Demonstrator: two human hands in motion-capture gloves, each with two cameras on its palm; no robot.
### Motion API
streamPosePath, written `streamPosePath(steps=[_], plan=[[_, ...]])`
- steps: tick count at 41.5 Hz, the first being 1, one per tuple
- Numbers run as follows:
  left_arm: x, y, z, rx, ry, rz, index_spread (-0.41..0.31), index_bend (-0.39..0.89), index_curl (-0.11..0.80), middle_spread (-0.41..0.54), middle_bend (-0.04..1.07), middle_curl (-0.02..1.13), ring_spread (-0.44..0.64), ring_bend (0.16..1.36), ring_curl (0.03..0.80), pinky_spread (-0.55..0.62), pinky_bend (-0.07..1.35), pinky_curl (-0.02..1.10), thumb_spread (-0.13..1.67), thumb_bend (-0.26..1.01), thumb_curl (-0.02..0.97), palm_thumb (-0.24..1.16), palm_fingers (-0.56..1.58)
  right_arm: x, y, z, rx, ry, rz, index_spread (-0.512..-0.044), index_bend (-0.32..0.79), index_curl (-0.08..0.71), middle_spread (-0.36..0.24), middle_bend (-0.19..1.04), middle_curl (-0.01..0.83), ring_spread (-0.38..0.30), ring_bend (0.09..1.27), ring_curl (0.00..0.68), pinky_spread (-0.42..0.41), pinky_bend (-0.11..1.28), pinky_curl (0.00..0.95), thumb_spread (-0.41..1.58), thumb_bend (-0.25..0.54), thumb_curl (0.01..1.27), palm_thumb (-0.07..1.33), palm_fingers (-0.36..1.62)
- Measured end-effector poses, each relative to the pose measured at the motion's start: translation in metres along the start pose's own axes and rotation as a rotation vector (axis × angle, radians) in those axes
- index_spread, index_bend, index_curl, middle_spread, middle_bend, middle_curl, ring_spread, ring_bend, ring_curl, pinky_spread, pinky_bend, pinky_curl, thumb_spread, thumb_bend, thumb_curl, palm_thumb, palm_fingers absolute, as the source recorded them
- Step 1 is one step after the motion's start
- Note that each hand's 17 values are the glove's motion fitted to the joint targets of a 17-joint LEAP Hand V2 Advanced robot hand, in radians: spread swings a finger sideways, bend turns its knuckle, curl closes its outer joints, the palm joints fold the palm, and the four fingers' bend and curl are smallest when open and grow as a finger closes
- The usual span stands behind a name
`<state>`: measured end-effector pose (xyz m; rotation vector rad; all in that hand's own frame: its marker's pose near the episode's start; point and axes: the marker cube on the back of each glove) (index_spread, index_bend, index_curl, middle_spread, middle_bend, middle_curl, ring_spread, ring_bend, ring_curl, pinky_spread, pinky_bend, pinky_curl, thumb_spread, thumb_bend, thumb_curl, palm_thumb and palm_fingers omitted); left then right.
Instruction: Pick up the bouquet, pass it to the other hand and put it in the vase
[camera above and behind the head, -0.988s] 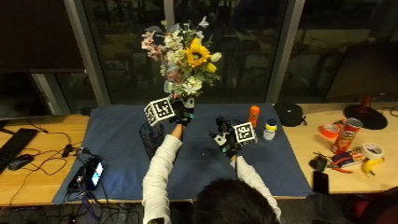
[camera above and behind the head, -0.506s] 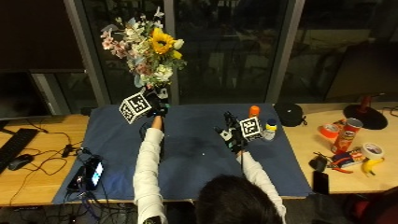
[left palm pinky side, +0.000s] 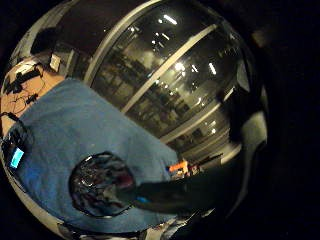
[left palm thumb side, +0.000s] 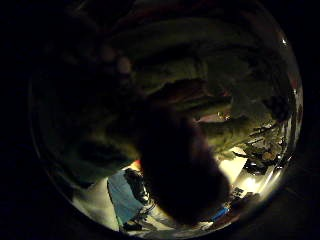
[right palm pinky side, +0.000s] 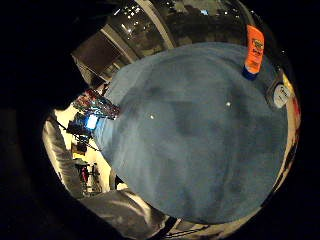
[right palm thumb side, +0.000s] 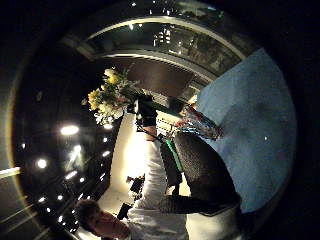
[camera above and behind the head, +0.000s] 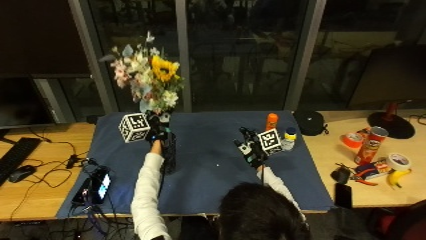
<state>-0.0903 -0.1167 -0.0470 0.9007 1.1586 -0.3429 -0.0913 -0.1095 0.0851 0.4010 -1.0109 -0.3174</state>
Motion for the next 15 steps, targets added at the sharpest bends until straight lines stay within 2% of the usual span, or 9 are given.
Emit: streamPosePath(steps=[1, 2, 3, 4, 5, 7, 9, 11, 15], plan=[[-0.013, 0.008, -0.002, -0.063, -0.019, -0.03, -0.29, 0.18, 0.58, -0.344, 0.71, 0.56, -0.38, 0.85, 0.475, -0.44, 0.75, 0.5, 0.86, -0.08, 0.534, 0.58, 1.27, 0.004, 0.001, 0.0, -0.005, -0.022, -0.037, -0.358, 0.16, 0.263, -0.049, 0.2, 0.362, -0.021, 0.46, 0.302, 0.162, 0.5, 0.324, 1.1, -0.022, 0.33, 0.47, 0.26], [-0.029, 0.019, -0.004, -0.14, -0.047, -0.068, -0.201, 0.06, 0.545, -0.293, 0.66, 0.55, -0.3, 0.73, 0.439, -0.31, 0.58, 0.44, 0.85, -0.11, 0.513, 0.52, 0.63, 0.009, 0.003, -0.001, -0.009, -0.037, -0.055, -0.359, 0.17, 0.268, -0.048, 0.2, 0.361, -0.021, 0.45, 0.3, 0.162, 0.49, 0.325, 1.1, -0.022, 0.33, 0.47, 0.26], [-0.048, 0.031, -0.007, -0.219, -0.081, -0.106, -0.115, 0.06, 0.55, -0.189, 0.58, 0.57, -0.16, 0.7, 0.49, -0.15, 0.52, 0.48, 0.85, -0.12, 0.497, 0.47, 0.07, 0.016, 0.008, -0.003, -0.012, -0.04, -0.047, -0.355, 0.19, 0.278, -0.048, 0.19, 0.359, -0.021, 0.44, 0.298, 0.166, 0.48, 0.321, 1.11, -0.028, 0.33, 0.46, 0.27], [-0.067, 0.043, -0.011, -0.285, -0.118, -0.139, -0.072, 0.09, 0.57, -0.131, 0.6, 0.63, -0.1, 0.73, 0.561, -0.07, 0.56, 0.55, 0.85, -0.11, 0.486, 0.44, -0.06, 0.021, 0.013, -0.006, -0.014, -0.033, -0.03, -0.351, 0.2, 0.285, -0.048, 0.19, 0.358, -0.022, 0.43, 0.295, 0.165, 0.46, 0.316, 1.11, -0.029, 0.33, 0.46, 0.28], [-0.086, 0.054, -0.015, -0.332, -0.152, -0.164, -0.02, 0.1, 0.554, -0.031, 0.49, 0.61, -0.02, 0.72, 0.548, 0.0, 0.56, 0.55, 0.85, -0.1, 0.474, 0.41, -0.25, 0.022, 0.018, -0.008, -0.014, -0.021, -0.025, -0.35, 0.21, 0.29, -0.048, 0.19, 0.358, -0.022, 0.42, 0.293, 0.165, 0.45, 0.314, 1.12, -0.029, 0.32, 0.45, 0.29], [-0.117, 0.074, -0.023, -0.373, -0.195, -0.188, 0.06, 0.1, 0.507, 0.099, 0.35, 0.52, 0.09, 0.67, 0.463, 0.1, 0.5, 0.47, 0.85, -0.09, 0.457, 0.38, -0.29, 0.014, 0.031, -0.014, -0.011, 0.026, -0.013, -0.342, 0.22, 0.303, -0.048, 0.19, 0.356, -0.018, 0.4, 0.287, 0.165, 0.43, 0.308, 1.12, -0.029, 0.32, 0.44, 0.32], [-0.136, 0.09, -0.032, -0.382, -0.203, -0.198, 0.118, 0.09, 0.467, 0.187, 0.27, 0.44, 0.18, 0.63, 0.39, 0.19, 0.45, 0.41, 0.85, -0.07, 0.443, 0.35, -0.24, 0.005, 0.045, -0.02, -0.01, 0.095, 0.09, -0.334, 0.22, 0.312, -0.048, 0.19, 0.354, -0.017, 0.38, 0.283, 0.166, 0.41, 0.306, 1.13, -0.027, 0.31, 0.44, 0.33], [-0.148, 0.101, -0.04, -0.387, -0.198, -0.204, 0.164, 0.08, 0.433, 0.261, 0.23, 0.38, 0.25, 0.6, 0.347, 0.26, 0.42, 0.37, 0.85, -0.06, 0.432, 0.34, -0.2, 0.003, 0.053, -0.022, -0.015, 0.119, 0.171, -0.329, 0.22, 0.32, -0.044, 0.18, 0.351, -0.016, 0.37, 0.282, 0.167, 0.39, 0.303, 1.13, -0.025, 0.31, 0.43, 0.33], [-0.166, 0.112, -0.052, -0.387, -0.19, -0.201, 0.225, 0.08, 0.384, 0.364, 0.19, 0.33, 0.35, 0.58, 0.31, 0.36, 0.39, 0.33, 0.85, -0.05, 0.414, 0.33, -0.15, 0.014, 0.057, -0.021, -0.032, 0.085, 0.182, -0.326, 0.21, 0.334, -0.04, 0.18, 0.345, -0.013, 0.36, 0.281, 0.169, 0.37, 0.304, 1.14, -0.022, 0.31, 0.43, 0.34]])
